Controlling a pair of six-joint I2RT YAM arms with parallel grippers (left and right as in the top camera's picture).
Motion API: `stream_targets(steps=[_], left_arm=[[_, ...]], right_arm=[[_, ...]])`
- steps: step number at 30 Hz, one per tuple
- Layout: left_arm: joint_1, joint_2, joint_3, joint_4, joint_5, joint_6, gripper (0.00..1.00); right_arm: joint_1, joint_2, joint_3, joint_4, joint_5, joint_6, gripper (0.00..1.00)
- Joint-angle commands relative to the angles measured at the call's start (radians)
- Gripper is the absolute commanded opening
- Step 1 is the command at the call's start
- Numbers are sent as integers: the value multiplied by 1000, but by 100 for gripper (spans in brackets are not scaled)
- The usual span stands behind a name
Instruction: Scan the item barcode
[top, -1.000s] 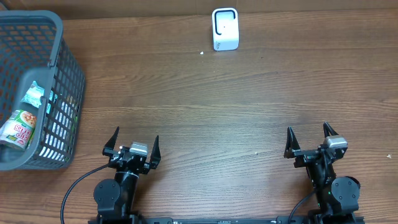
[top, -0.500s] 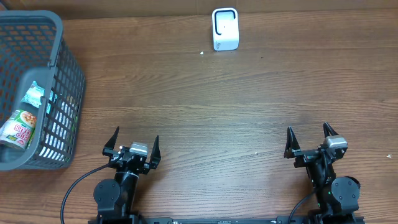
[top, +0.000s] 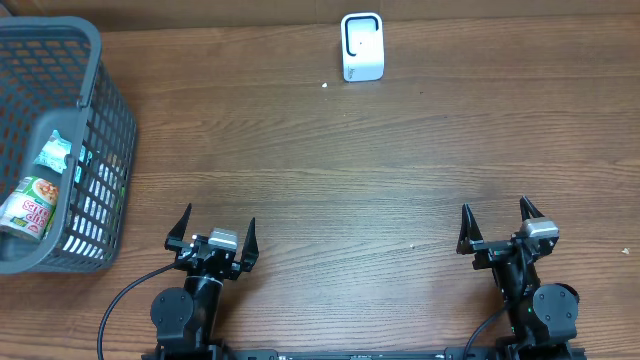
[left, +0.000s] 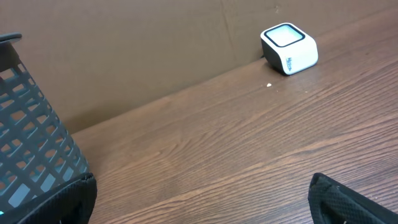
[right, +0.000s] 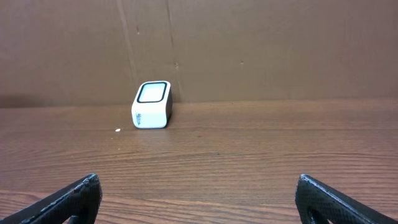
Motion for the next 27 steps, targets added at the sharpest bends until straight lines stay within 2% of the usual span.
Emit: stream_targets(steps=[1,12,18,22,27], left_arm=[[-8,-11,-8,4,4,14,100],[-7,-11,-8,9,0,14,100],[-7,-10,12,41,46,-103,100],[-7,19,95,37,47,-152,100],[-7,168,305,-24,56,-163,100]], right_arm=[[2,-12,-10,8,13,-3,100],[2,-12,-10,8,13,-3,100],[2,-12,-10,8,13,-3,100],[2,-12,-10,8,13,-3,100],[2,-12,-10,8,13,-3,100]])
